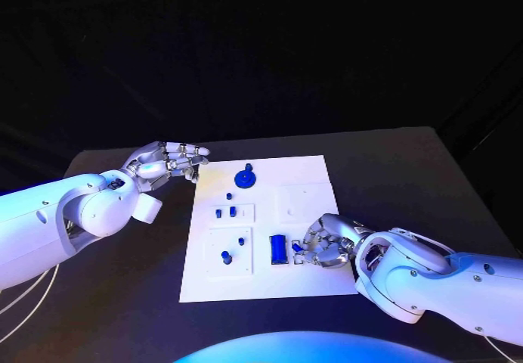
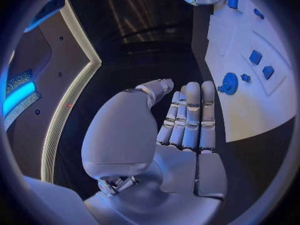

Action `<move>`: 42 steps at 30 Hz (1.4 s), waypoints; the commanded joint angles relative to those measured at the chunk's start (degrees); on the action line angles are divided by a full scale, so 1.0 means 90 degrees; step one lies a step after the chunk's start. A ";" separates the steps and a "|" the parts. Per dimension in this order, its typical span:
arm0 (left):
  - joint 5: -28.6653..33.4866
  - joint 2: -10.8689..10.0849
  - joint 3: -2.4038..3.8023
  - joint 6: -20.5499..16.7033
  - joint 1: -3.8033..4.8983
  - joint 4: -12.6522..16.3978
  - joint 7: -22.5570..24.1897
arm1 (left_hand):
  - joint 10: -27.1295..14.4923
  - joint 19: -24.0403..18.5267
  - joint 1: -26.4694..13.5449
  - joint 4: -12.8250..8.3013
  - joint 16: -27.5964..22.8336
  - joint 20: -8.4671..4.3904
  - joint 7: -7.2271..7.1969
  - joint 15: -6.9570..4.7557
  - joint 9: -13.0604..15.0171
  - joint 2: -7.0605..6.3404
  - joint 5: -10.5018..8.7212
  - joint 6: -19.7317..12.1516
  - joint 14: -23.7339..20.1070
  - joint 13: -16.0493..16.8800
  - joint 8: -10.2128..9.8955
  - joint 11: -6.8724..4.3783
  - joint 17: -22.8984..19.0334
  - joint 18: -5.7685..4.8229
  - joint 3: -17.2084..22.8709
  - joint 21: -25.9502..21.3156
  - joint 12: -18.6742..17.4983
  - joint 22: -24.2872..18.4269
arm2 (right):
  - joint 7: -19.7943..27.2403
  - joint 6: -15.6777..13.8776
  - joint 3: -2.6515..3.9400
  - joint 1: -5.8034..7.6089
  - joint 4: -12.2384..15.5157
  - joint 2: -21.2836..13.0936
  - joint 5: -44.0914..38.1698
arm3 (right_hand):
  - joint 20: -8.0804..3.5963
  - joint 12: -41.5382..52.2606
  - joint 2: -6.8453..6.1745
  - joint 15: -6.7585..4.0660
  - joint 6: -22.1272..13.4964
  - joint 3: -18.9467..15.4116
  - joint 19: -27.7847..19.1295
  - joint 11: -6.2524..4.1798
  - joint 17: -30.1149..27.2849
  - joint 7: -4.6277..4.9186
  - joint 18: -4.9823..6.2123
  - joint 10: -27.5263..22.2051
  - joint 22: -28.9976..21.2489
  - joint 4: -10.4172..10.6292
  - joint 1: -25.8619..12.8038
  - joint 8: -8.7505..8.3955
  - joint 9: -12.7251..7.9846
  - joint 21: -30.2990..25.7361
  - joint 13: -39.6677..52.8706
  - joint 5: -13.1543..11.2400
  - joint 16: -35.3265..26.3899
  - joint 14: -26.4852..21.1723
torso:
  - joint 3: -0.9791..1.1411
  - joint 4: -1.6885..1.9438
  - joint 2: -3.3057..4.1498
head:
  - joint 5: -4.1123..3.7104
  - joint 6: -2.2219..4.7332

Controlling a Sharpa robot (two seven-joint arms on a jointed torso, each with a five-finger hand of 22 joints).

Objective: Assemble the parts on the task board

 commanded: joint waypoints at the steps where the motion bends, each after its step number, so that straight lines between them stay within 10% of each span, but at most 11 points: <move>1: 0.0025 0.0002 0.0004 0.0094 0.0001 0.0017 0.0023 | -0.0032 0.0032 0.0030 -0.0016 0.0041 -0.0002 0.0016 0.0020 -0.0008 0.0021 0.0012 -0.0037 -0.0003 -0.0007 0.0039 -0.0007 -0.0011 0.0098 0.0022 -0.0034 0.0031 -0.0007 | -0.0047 -0.0009 0.0000 -0.0016 -0.0052 0.0073 0.0313 | -0.0027 0.0006 -0.0005 -0.0026 0.0042 -0.0065 0.0677 -0.0031 0.1553 0.0003 -0.0043 0.0318 0.1676 0.0042 -0.0148 0.0031 0.0004 0.0022 0.1209 -0.0015 0.0040 0.0658 | 0.0001 -0.0006 0.0000 | 0.0008 -0.0003; 28: 0.0021 -0.0011 0.0003 0.0140 0.0002 0.0030 -0.0032 | -0.0036 0.0037 0.0032 -0.0016 0.0039 -0.0004 0.0020 0.0022 -0.0009 0.0024 0.0013 -0.0038 -0.0009 -0.0009 0.0042 -0.0003 -0.0013 0.0096 0.0021 -0.0038 0.0032 -0.0010 | -0.0294 0.0181 0.0000 -0.0062 -0.0256 0.0349 0.0054 | -0.0036 0.0020 0.0048 -0.0037 0.0118 -0.0218 0.0677 -0.0046 0.1591 -0.0019 -0.0043 0.0332 0.1676 0.0223 -0.0511 0.0086 0.0032 0.0022 0.1218 -0.0014 0.0065 0.0667 | 0.0004 -0.0003 -0.0003 | 0.0020 -0.0018; 42: 0.0023 -0.0011 0.0003 0.0161 0.0002 0.0025 -0.0073 | -0.0047 0.0044 0.0001 0.0018 0.0038 -0.0001 0.0027 0.0031 -0.0009 0.0051 0.0018 -0.0035 -0.0014 -0.0015 0.0050 0.0006 -0.0018 0.0092 0.0019 -0.0049 0.0032 -0.0017 | -0.0164 0.0104 0.0001 -0.0071 -0.0172 0.0289 0.0044 | -0.0053 0.0045 -0.0124 -0.0054 0.0141 -0.0941 0.0677 -0.0065 0.1621 -0.0041 -0.0043 0.0351 0.1676 0.0540 -0.1067 0.0153 0.0071 0.0022 0.1237 -0.0022 0.0085 0.0674 | -0.0004 -0.0005 -0.0010 | 0.0040 -0.0014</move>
